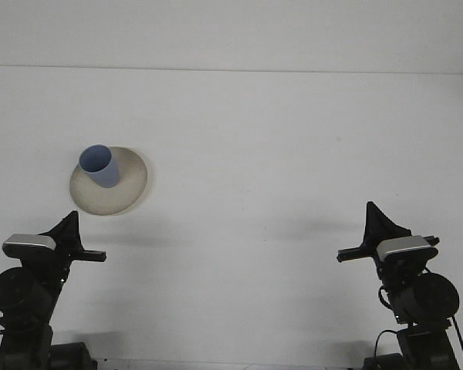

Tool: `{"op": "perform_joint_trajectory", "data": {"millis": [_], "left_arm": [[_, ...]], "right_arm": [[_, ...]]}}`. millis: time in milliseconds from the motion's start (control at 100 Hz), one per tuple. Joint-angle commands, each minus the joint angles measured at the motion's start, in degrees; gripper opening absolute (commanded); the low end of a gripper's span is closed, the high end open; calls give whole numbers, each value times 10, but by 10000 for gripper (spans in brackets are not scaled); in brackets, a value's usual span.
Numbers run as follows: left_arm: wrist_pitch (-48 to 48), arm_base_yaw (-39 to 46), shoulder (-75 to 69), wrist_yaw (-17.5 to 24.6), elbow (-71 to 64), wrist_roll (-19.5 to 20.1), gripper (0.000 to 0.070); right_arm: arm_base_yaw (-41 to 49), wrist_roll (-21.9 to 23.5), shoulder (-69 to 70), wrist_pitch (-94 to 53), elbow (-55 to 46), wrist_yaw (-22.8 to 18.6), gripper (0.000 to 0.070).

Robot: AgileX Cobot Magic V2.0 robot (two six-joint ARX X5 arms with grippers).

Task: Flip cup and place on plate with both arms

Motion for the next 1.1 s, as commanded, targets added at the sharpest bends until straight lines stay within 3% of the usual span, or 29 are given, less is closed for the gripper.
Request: {"op": "perform_joint_trajectory", "data": {"millis": [0, 810, 970, 1090], "left_arm": [[11, 1, -3, -3, 11, -26, 15], [7, -7, -22, -3, 5, -31, 15], [61, -60, -72, -105, -76, -18, 15], [103, -78, -139, -111, -156, -22, 15]], "right_arm": [[1, 7, 2, 8, -1, 0, 0], [1, 7, 2, 9, 0, 0, 0], [1, 7, 2, 9, 0, 0, 0], [1, 7, 2, 9, 0, 0, 0]]}}
